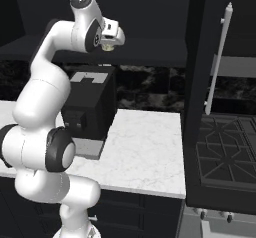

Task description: Gather all objects into one cabinet and sort the glasses and bowls to opposite sides.

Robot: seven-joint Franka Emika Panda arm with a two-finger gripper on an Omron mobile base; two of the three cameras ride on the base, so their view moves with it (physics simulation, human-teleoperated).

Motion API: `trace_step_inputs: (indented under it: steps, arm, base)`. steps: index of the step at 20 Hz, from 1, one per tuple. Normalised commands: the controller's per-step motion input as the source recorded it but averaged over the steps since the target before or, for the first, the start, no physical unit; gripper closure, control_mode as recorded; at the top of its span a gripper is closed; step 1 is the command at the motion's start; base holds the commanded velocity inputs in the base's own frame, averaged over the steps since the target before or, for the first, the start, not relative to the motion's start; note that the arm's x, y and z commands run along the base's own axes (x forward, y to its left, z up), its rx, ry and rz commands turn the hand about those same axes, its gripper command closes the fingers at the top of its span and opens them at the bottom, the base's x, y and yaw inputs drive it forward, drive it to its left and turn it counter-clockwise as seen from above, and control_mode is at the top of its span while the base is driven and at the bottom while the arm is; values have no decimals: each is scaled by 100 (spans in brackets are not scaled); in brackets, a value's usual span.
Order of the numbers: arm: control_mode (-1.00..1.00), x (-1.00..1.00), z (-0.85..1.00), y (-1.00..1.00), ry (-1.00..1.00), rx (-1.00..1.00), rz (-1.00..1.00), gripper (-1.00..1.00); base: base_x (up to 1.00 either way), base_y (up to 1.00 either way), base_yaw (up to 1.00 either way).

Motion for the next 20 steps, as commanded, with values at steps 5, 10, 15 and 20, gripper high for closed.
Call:
trace_step_inputs:
  steps: [5,10,15,20]
  arm:
    - [-100,20,-1,0,-1,-3,0,-100]
    - [-100,6,0,0,-2,0,0,-100]
    - [-100,3,-5,0,-3,0,0,-100]
    - [-100,4,-21,0,-1,0,0,-100]
  base:
    - [0,0,0]
    - [0,0,0]
    - [0,0,0]
    - [0,0,0]
